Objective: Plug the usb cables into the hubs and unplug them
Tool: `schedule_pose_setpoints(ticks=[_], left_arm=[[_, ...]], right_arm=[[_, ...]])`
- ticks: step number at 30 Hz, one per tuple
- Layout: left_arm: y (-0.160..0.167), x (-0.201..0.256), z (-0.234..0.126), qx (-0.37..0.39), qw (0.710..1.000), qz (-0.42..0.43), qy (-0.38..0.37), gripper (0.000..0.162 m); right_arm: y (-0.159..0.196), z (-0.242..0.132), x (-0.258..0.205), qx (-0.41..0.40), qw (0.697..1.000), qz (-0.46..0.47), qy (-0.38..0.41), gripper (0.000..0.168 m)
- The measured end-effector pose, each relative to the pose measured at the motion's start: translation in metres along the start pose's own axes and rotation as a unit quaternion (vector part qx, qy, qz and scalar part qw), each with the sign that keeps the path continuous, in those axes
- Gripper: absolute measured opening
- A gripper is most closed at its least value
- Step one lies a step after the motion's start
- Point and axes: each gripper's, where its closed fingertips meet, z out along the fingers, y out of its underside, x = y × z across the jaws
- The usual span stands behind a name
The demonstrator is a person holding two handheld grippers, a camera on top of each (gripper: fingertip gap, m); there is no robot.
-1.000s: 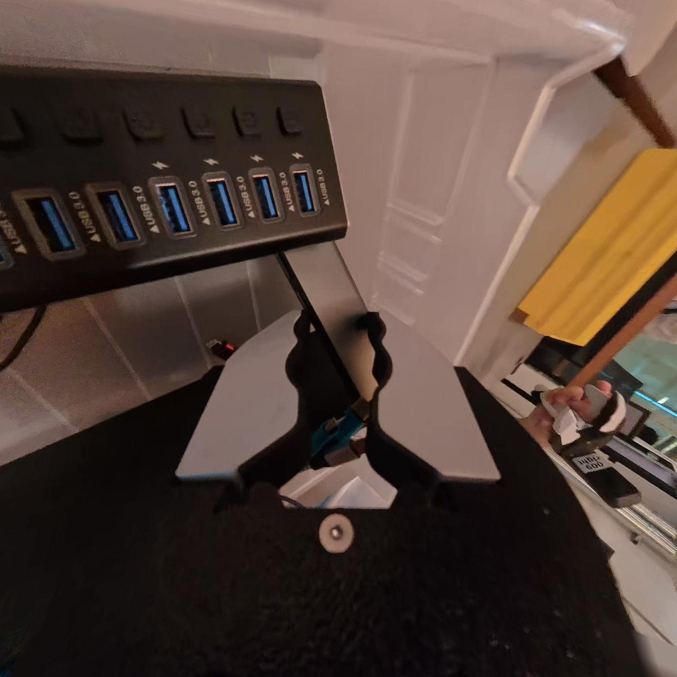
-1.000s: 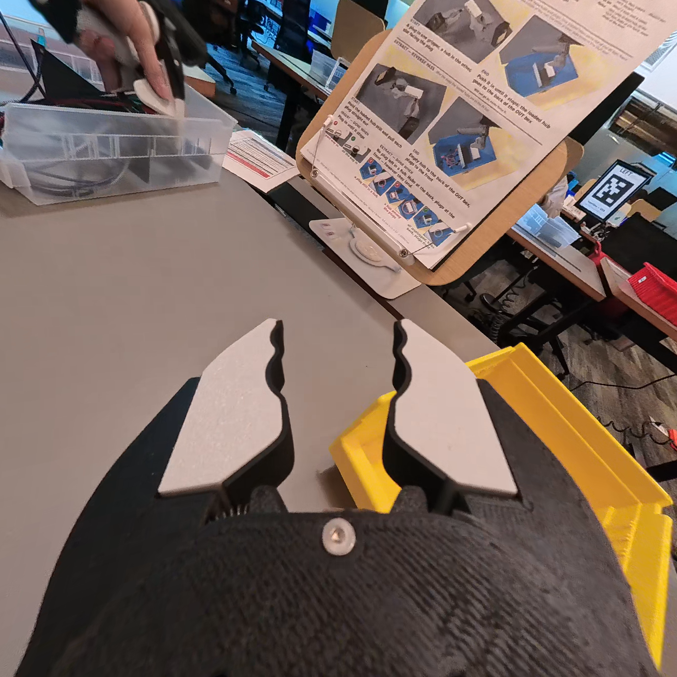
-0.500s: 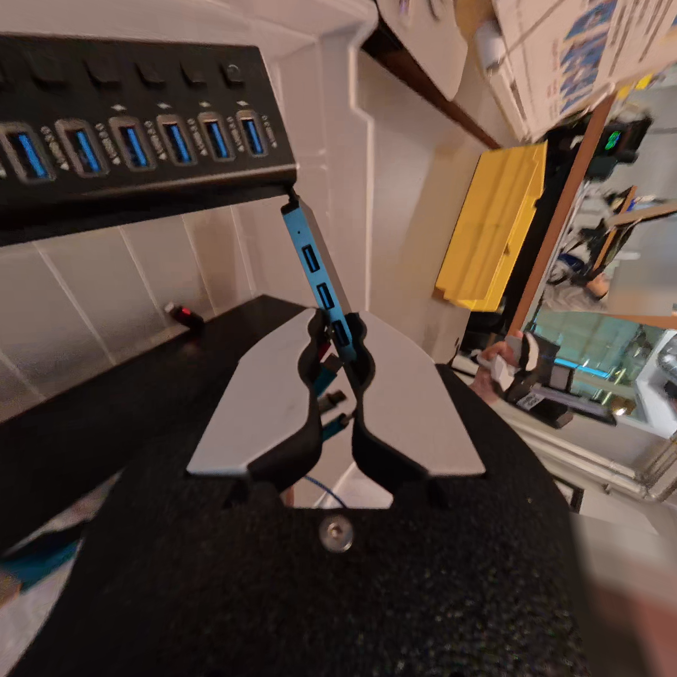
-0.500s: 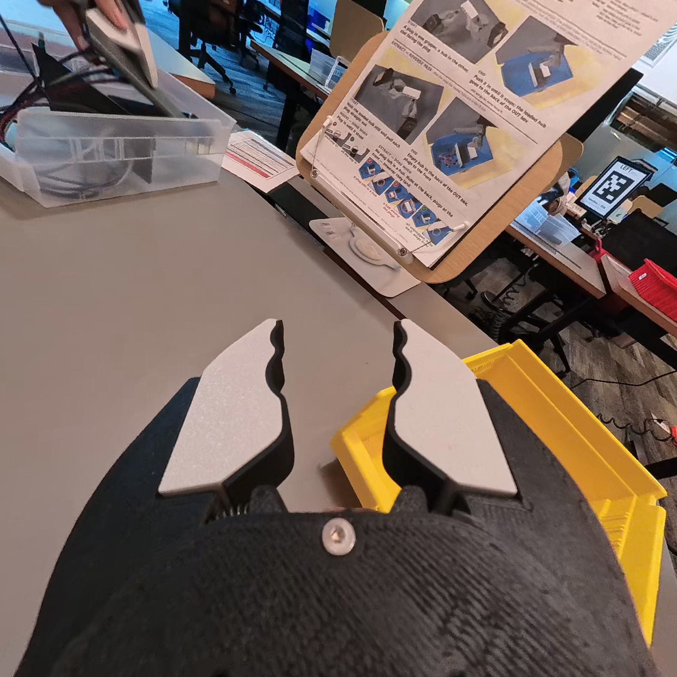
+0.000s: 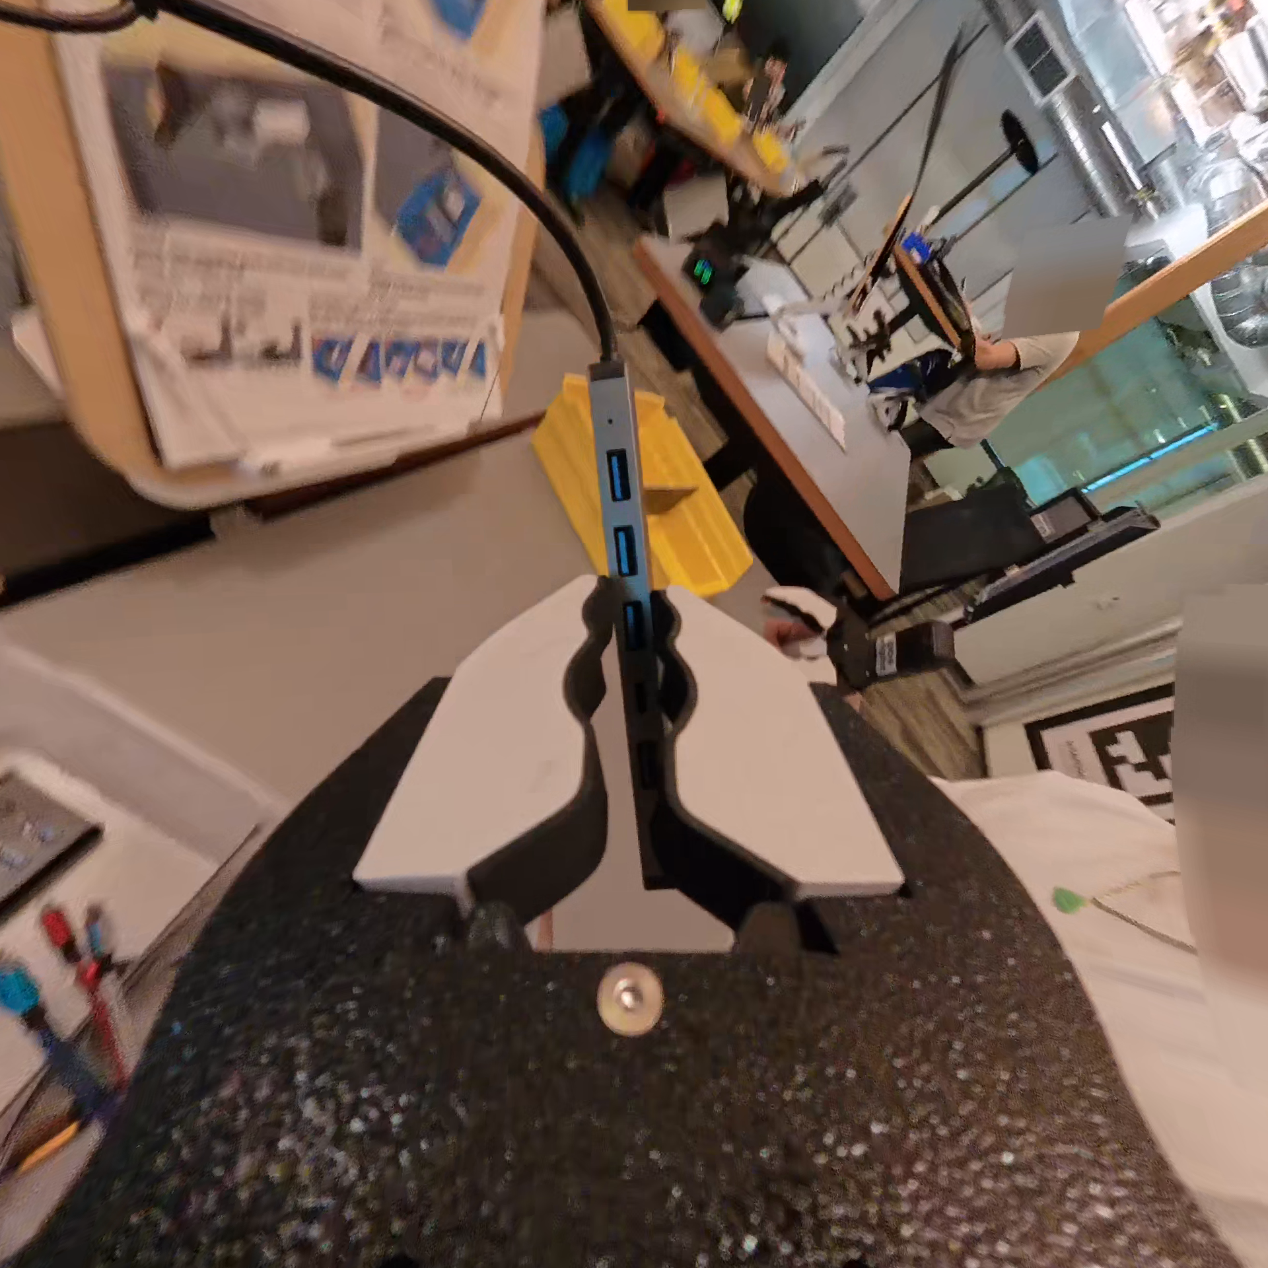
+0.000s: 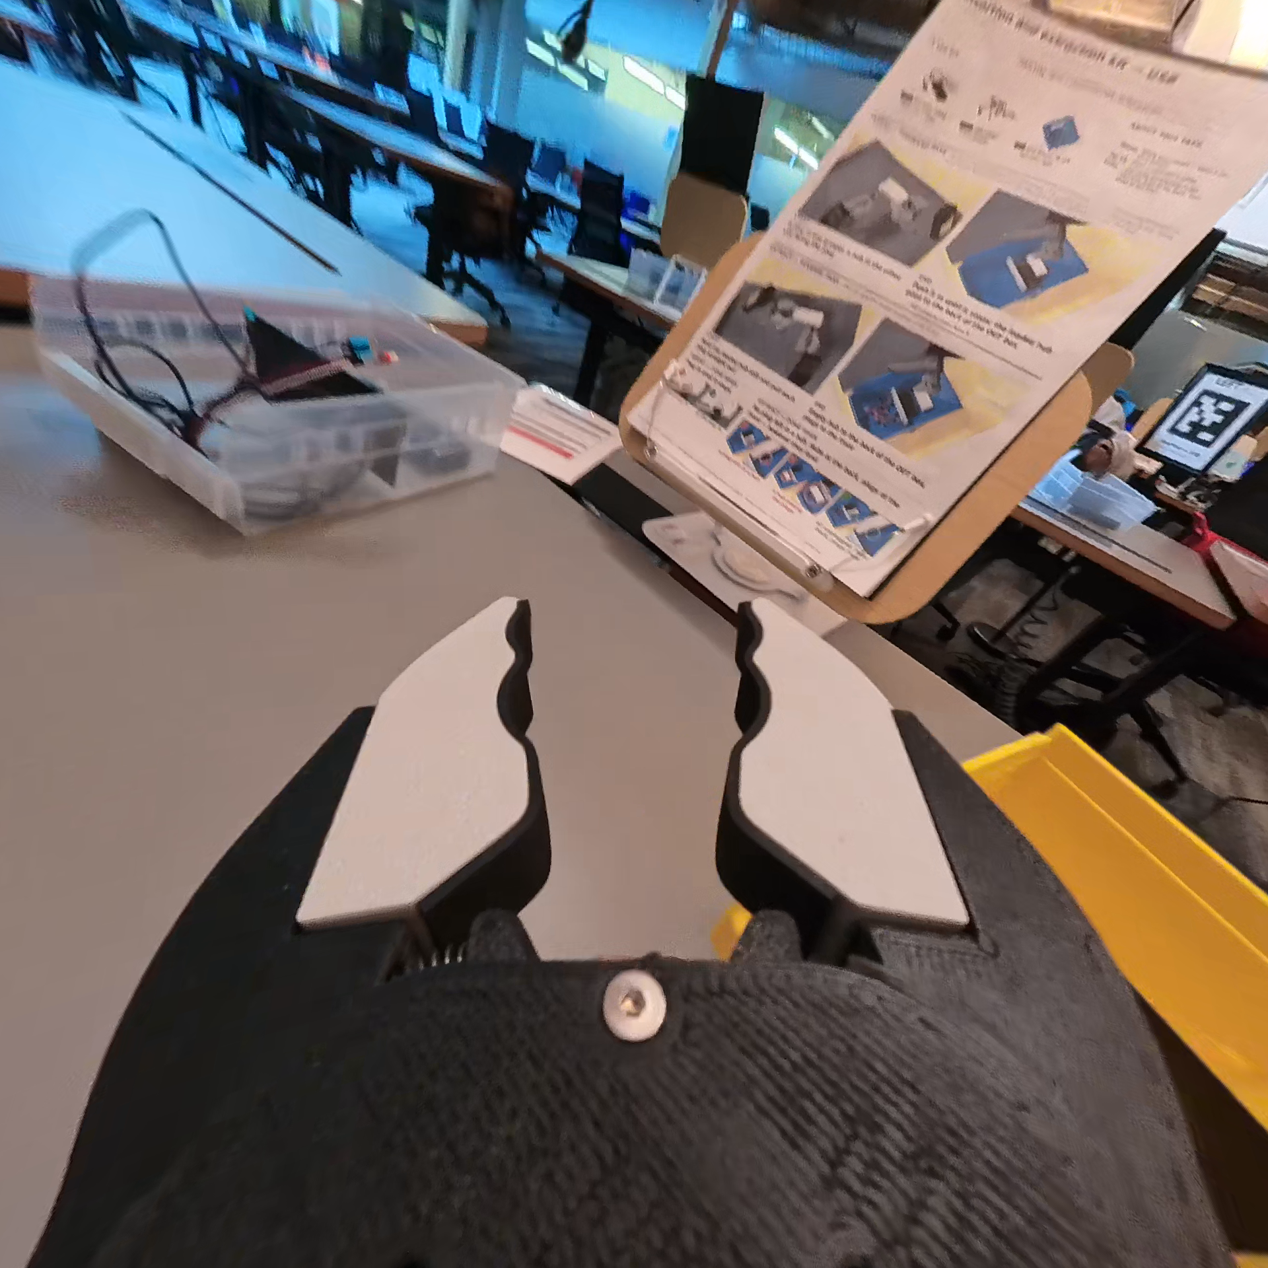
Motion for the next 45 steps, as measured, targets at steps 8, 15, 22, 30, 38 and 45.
schedule_pose_setpoints(ticks=[8, 15, 22, 30, 38, 45], left_arm=[[0.078, 0.125, 0.084, -0.059, 0.988, 0.1, 0.099, 0.01], [0.216, 0.134, 0.171, -0.298, 0.94, 0.07, 0.152, 0.011], [0.28, 0.137, 0.201, -0.407, 0.896, 0.105, 0.143, 0.011], [0.275, 0.144, 0.197, -0.376, 0.91, 0.113, 0.13, 0.011], [0.278, 0.137, 0.183, -0.34, 0.925, 0.121, 0.117, 0.026], [0.259, 0.13, 0.188, -0.207, 0.966, 0.13, 0.086, 0.016]], right_arm=[[-0.068, -0.021, -0.023, 0.19, 0.969, 0.137, -0.073, 0.056], [-0.062, -0.026, -0.089, 0.146, 0.959, -0.219, -0.107, 0.065], [-0.006, -0.019, -0.125, 0.037, 0.93, -0.301, -0.207, 0.054], [-0.015, -0.022, -0.12, 0.063, 0.929, -0.309, -0.196, 0.035], [-0.017, -0.023, -0.093, 0.048, 0.934, -0.324, -0.14, 0.033], [-0.013, -0.018, -0.088, 0.049, 0.948, -0.279, -0.147, 0.033]])
